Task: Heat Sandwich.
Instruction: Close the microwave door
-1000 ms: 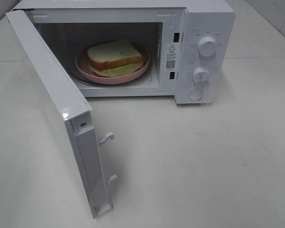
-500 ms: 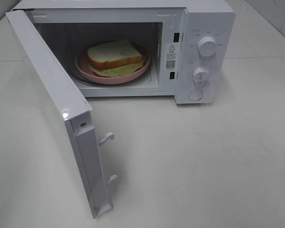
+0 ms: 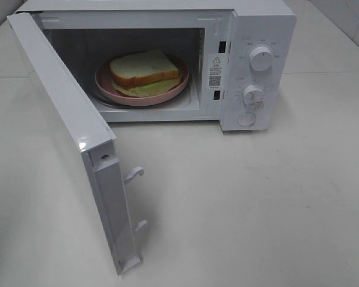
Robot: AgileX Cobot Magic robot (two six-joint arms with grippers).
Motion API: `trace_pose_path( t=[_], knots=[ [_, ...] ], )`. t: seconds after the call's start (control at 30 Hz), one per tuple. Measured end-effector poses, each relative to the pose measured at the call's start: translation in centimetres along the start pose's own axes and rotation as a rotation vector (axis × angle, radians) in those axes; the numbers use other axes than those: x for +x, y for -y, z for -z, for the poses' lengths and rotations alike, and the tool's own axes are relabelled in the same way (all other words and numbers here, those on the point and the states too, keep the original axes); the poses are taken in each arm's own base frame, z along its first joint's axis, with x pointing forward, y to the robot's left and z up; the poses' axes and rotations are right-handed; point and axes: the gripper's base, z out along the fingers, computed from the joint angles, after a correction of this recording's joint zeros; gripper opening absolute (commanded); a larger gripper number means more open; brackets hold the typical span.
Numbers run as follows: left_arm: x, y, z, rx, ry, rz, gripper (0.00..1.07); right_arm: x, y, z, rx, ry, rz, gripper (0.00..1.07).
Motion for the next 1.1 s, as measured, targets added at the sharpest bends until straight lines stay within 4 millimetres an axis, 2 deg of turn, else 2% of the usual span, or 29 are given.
trace_pose_path(
  t=[0.27,0.67,0.9,1.1],
  knots=[
    [0.3,-0.2,-2.7,-0.009,0.05,0.005,0.0,0.0,0.0,0.0,0.0,0.0,0.0,0.76],
    [0.7,-0.6,-7.0,-0.032,0.236,-0.001,0.0,0.0,0.0,0.0,0.0,0.0,0.0,0.76],
    [0.3,-0.8,-9.8,-0.041,0.256,-0.002,0.0,0.0,0.0,0.0,0.0,0.0,0.0,0.76],
    [0.2,-0.9,-11.4,-0.044,0.284,-0.015,0.0,0.0,0.0,0.0,0.0,0.0,0.0,0.76]
  ],
)
